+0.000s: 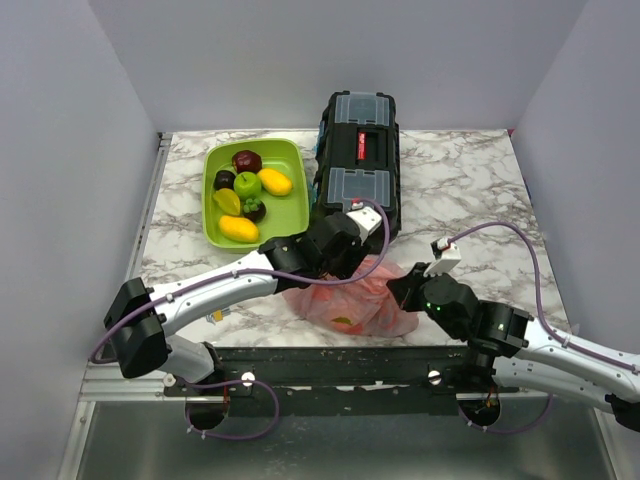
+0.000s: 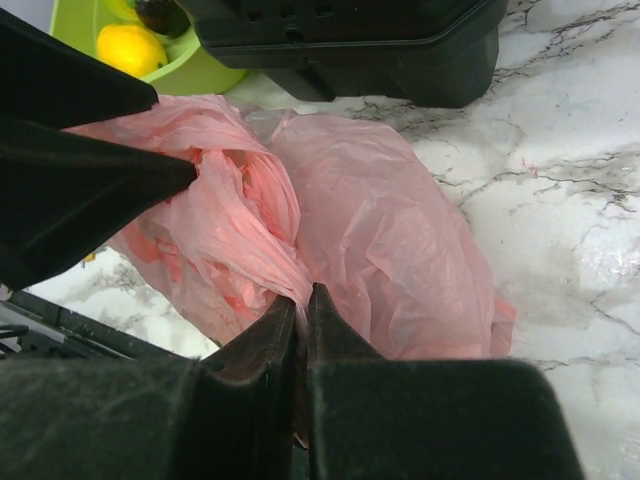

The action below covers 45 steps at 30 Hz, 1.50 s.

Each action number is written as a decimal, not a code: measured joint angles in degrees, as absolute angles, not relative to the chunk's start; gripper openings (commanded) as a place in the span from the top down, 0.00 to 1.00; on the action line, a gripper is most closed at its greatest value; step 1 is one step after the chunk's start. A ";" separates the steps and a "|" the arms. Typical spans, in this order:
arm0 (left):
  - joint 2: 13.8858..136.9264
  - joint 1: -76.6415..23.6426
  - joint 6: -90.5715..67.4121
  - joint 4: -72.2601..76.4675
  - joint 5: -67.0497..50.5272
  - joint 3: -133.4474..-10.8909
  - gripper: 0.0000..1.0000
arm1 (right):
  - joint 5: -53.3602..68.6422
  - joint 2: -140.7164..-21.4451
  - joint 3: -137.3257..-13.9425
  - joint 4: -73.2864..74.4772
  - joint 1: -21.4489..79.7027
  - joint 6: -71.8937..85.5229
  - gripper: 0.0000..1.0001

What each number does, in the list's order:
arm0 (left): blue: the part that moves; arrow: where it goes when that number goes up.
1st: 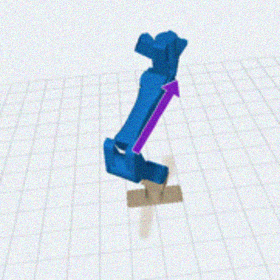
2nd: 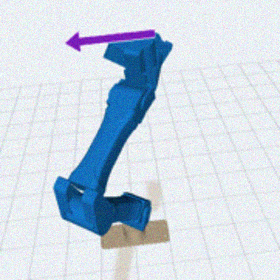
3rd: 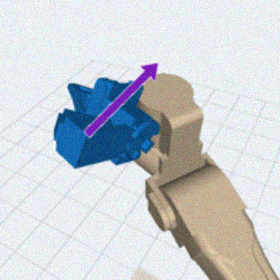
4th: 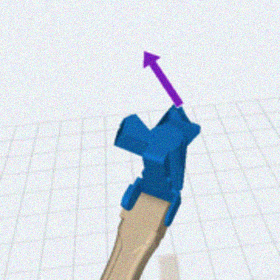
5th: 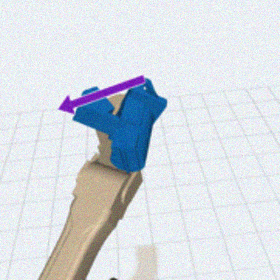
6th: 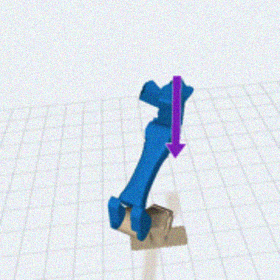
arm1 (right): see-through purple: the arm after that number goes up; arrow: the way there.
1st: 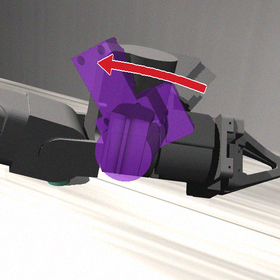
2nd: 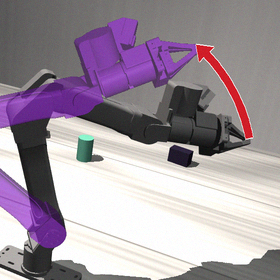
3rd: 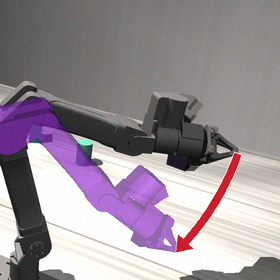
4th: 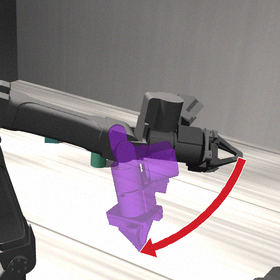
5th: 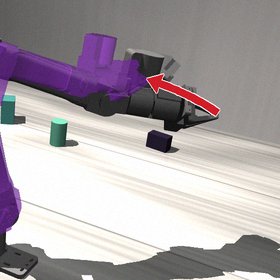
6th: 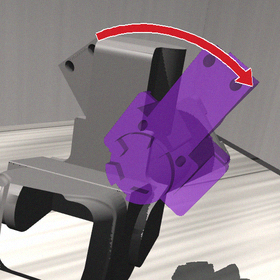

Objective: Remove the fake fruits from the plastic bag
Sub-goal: Untie the plastic bag at the center of the board.

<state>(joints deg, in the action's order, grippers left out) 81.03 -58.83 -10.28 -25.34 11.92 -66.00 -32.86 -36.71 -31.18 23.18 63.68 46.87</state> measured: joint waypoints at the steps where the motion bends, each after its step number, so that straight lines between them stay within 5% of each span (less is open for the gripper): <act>1: 81.08 -59.02 -10.28 -25.47 13.26 -66.00 0.43 | -32.73 -36.71 -31.18 23.18 63.68 46.87 0.93; 5: 81.12 -59.31 -10.28 -25.50 18.70 -66.00 0.47 | -32.36 -36.73 -31.20 23.18 63.68 46.85 0.93; 12: 83.33 -59.35 -10.35 -26.33 23.64 -67.11 0.90 | -32.03 -36.69 -31.22 23.18 63.66 46.83 0.94; 15: 83.11 -59.37 -10.37 -26.41 25.74 -67.09 1.00 | -32.01 -36.34 -31.22 23.27 63.68 46.87 0.94; 31: 42.19 -55.55 -18.55 -7.68 23.62 -42.30 1.00 | -36.32 -29.65 -30.57 23.94 63.68 51.59 0.88; 37: 37.12 -54.89 -20.99 -3.16 20.67 -35.55 1.00 | -37.04 -29.41 -30.20 24.05 63.68 50.57 0.55; 45: 38.83 -54.74 -22.15 -2.66 17.85 -35.66 1.00 | -37.01 -39.46 -36.49 26.09 63.68 44.93 0.33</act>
